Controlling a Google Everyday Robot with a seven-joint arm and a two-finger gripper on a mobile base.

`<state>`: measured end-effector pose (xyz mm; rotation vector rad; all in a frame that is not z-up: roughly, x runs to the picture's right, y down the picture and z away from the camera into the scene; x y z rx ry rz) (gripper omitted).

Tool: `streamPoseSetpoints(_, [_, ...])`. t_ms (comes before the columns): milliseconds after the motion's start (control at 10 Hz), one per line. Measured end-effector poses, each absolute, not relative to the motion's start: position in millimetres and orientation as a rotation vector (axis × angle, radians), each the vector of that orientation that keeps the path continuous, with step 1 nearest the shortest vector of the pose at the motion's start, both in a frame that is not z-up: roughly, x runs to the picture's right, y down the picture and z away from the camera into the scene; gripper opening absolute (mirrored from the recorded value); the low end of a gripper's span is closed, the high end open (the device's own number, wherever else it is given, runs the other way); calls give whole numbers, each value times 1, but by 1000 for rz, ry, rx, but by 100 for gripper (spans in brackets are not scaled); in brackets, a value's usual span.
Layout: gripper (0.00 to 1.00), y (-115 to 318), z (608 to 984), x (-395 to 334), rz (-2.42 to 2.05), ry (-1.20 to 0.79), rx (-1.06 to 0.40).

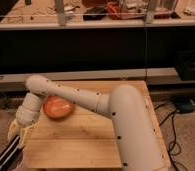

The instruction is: Place the eraser in the ceramic cup

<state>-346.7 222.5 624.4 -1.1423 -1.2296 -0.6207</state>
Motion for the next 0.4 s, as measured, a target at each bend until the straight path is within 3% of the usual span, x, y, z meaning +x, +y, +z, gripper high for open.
streamPoseSetpoints(400, [80, 219, 630, -335, -598, -1232, -1119])
